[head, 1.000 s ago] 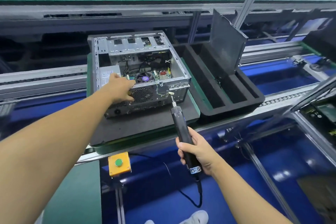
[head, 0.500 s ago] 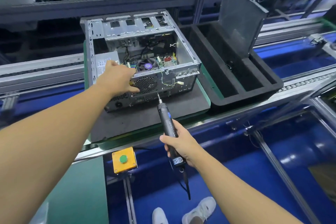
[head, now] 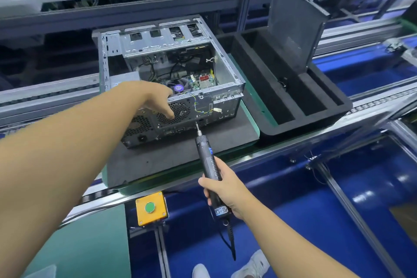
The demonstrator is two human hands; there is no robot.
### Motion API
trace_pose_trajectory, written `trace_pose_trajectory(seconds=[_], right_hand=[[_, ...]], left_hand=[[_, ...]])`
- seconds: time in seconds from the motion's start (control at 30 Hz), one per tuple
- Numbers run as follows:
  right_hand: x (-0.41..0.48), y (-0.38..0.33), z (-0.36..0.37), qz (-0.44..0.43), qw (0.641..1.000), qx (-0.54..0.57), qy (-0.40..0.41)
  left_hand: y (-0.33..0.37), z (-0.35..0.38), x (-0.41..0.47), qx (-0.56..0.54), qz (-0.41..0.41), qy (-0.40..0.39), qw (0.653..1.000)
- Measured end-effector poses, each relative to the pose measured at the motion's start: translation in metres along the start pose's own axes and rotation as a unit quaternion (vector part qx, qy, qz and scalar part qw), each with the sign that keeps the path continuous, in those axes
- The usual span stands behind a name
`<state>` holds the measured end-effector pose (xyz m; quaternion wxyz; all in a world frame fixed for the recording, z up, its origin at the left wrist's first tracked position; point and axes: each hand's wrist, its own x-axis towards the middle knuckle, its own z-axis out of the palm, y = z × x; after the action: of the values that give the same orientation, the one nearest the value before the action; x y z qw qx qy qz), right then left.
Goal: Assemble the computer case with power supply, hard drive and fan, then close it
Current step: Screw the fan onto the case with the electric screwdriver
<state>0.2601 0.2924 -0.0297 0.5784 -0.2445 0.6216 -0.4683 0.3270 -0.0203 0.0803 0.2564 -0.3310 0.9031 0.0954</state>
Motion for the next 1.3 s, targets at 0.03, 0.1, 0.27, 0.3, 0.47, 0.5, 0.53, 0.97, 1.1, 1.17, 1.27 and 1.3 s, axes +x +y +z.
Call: trace_pose_trajectory(seconds=[0.03, 0.1, 0.27, 0.3, 0.47, 0.5, 0.53, 0.97, 1.1, 1.17, 1.27, 1.3], right_hand=[[-0.001, 0.001, -0.001, -0.001, 1.0, -0.002, -0.005], [-0.002, 0.002, -0.002, -0.008, 1.0, -0.011, -0.017], [-0.004, -0.002, 0.002, -0.023, 0.999, -0.03, -0.034], [-0.004, -0.004, 0.004, -0.025, 0.999, -0.03, -0.037], [-0.006, -0.023, 0.014, -0.051, 0.996, -0.036, -0.057], [-0.007, -0.027, 0.016, -0.059, 0.996, -0.032, -0.06], [-0.009, -0.029, 0.018, -0.064, 0.996, -0.03, -0.062], [-0.025, -0.045, 0.024, -0.095, 0.993, -0.046, -0.059], [-0.025, -0.045, 0.026, -0.093, 0.994, -0.037, -0.053], [-0.025, -0.043, 0.026, -0.091, 0.994, -0.036, -0.052], [-0.025, -0.042, 0.029, -0.084, 0.994, -0.041, -0.051], [-0.025, -0.042, 0.03, -0.084, 0.994, -0.042, -0.051]], left_hand=[[-0.001, 0.001, 0.0, -0.002, 0.013, -0.005, 1.0], [-0.004, 0.0, -0.006, 0.026, 0.047, 0.002, 0.999], [-0.026, 0.008, -0.028, 0.026, 0.132, 0.109, 0.985], [-0.027, 0.012, -0.033, 0.018, 0.142, 0.138, 0.98], [-0.034, 0.045, -0.051, -0.004, 0.103, 0.287, 0.952], [-0.036, 0.05, -0.053, -0.022, 0.084, 0.315, 0.945], [-0.037, 0.053, -0.054, -0.041, 0.079, 0.338, 0.937], [-0.036, 0.053, -0.059, -0.141, 0.083, 0.357, 0.92], [-0.04, 0.053, -0.058, -0.143, 0.083, 0.339, 0.926], [-0.04, 0.053, -0.057, -0.143, 0.089, 0.339, 0.926], [-0.04, 0.052, -0.056, -0.149, 0.092, 0.344, 0.923], [-0.041, 0.052, -0.056, -0.15, 0.092, 0.345, 0.922]])
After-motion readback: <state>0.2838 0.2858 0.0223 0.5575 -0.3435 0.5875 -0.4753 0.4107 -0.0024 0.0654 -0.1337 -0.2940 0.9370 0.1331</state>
